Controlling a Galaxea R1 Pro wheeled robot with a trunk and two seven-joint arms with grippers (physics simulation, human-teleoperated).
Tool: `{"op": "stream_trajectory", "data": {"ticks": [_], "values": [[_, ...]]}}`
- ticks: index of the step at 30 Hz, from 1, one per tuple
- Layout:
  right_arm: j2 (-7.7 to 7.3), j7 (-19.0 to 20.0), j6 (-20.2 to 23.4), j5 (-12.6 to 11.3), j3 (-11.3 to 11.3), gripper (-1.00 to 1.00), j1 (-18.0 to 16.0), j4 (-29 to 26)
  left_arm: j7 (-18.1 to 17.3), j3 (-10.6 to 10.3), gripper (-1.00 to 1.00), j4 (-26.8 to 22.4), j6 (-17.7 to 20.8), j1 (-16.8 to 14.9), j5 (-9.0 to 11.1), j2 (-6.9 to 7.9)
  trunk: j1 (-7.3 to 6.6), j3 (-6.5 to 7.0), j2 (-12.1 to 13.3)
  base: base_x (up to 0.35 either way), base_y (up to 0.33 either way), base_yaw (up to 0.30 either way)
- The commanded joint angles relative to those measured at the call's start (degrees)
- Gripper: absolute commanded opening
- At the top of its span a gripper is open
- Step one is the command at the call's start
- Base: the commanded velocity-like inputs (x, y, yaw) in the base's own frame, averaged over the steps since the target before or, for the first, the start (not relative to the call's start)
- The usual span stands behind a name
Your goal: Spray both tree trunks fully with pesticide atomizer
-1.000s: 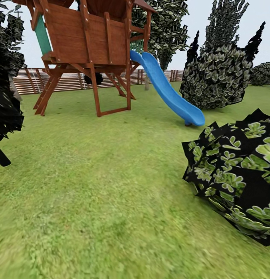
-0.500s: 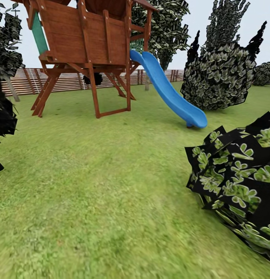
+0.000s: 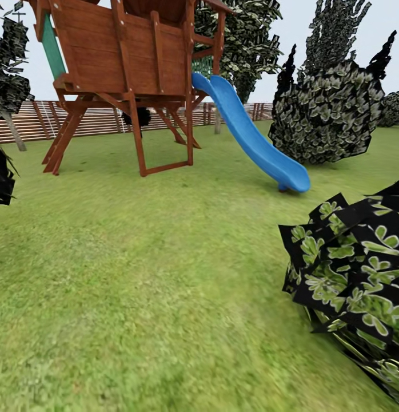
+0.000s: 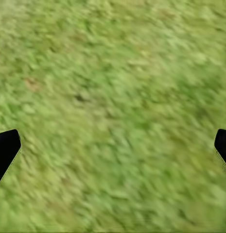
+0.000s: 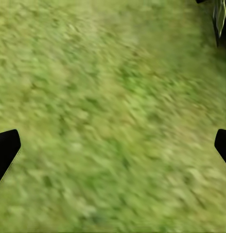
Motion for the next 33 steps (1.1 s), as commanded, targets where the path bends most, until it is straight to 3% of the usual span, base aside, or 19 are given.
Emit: {"op": "stream_trajectory", "data": {"ticks": [1, 33], "values": [[0.00, 0.0, 0.0, 0.0, 0.0, 1.00, 0.0, 0.0, 0.0, 0.0, 1.00, 0.0, 0.0, 0.0, 0.0, 0.00, 0.00, 0.00, 0.0, 0.339, 0.045, 0.000], [0.00, 0.0, 0.0, 0.0, 0.0, 1.00, 0.0, 0.0, 0.0, 0.0, 1.00, 0.0, 0.0, 0.0, 0.0, 0.00, 0.00, 0.00, 0.0, 0.339, 0.097, 0.000]]}}
